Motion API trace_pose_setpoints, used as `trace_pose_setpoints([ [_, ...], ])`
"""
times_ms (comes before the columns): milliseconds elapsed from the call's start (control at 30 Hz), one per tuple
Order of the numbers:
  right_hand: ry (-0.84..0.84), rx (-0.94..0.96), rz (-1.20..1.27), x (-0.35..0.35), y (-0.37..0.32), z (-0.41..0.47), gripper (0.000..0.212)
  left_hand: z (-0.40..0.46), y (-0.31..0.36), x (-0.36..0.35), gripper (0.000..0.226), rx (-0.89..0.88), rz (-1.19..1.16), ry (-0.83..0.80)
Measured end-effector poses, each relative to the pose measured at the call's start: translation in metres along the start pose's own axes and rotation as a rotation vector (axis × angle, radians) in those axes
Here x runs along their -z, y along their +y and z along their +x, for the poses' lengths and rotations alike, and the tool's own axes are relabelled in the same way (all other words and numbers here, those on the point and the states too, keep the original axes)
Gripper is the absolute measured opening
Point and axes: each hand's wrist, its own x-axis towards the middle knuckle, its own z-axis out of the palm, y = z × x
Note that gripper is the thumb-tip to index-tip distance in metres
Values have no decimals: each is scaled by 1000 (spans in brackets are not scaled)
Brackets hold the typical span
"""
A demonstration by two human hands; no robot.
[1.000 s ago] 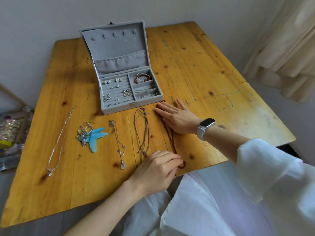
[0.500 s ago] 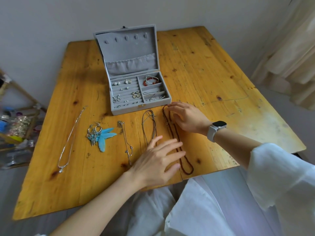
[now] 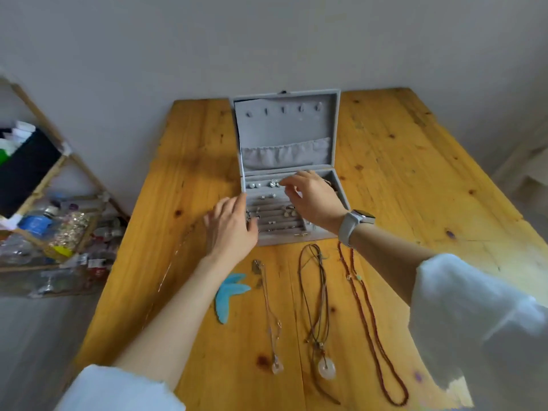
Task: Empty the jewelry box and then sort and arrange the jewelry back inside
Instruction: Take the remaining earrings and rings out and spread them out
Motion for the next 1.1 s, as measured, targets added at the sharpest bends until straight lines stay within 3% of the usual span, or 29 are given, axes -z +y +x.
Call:
trace_pose_setpoints([
  [200,-162,43,-107,-45,-11,58,30,0,-12,-14,53,-4,-7,18],
  [500,-186,121,-96,-51,-4,70,19,-4,-10,-21,58,43,-69,41],
  [633,-99,77,17,-43,1,67,16,-2,-9,-16,51,36,-46,55],
  [833,111,-167,298,-3,29,34,10,18,10,-9,40,-115,-53,239],
  [1100,215,-341,334,10,70,-14,10,76,47,-24,35,-117,-54,23],
])
